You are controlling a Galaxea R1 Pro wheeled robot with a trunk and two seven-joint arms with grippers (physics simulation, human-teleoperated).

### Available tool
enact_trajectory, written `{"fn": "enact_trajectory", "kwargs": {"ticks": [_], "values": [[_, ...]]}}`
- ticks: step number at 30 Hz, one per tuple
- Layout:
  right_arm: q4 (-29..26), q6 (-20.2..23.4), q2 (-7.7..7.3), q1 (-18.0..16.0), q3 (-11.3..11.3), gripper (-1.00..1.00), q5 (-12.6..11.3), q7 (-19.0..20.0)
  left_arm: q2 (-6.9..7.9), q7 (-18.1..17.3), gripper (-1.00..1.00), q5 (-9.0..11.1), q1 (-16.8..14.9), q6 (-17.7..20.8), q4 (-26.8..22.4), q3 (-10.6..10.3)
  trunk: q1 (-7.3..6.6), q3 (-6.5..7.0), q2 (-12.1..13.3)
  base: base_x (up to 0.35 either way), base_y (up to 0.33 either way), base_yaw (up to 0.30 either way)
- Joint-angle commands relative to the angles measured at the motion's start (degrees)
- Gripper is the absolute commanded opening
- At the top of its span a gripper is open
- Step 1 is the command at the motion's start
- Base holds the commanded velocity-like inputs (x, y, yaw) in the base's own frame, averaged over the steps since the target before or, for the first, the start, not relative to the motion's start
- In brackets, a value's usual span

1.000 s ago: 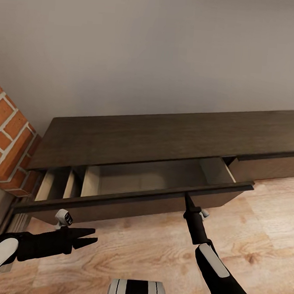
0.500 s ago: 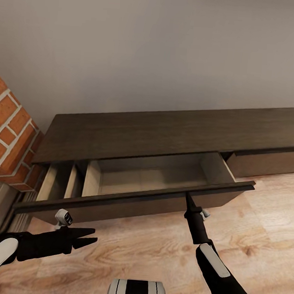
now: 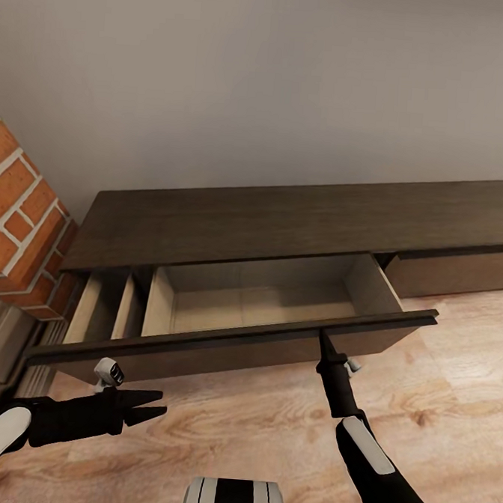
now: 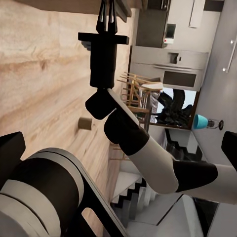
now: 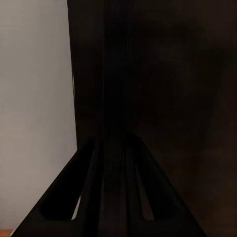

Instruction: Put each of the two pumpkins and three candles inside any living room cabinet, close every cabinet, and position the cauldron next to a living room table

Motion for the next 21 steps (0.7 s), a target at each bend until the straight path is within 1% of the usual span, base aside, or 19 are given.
{"fn": "enact_trajectory", "kwargs": {"ticks": [1,9,21], "values": [[0.0,-0.2,-0.06,0.0,4.8,-1.00,-0.1,0.4,0.04,-0.2,1.00,0.0,-0.1,0.2,0.0,-0.1,-0.02,-0.04,0.0,-0.081,0.000,0.000],[0.0,-0.2,-0.11,0.0,4.8,-1.00,-0.1,0.4,0.04,-0.2,1.00,0.0,-0.1,0.2,0.1,-0.1,-0.02,-0.04,0.0,-0.029,0.000,0.000],[0.0,-0.2,-0.14,0.0,4.7,-1.00,-0.1,0.4,0.04,-0.2,1.00,0.0,-0.1,0.2,0.1,-0.1,-0.02,-0.04,0.0,-0.091,0.000,0.000]]}}
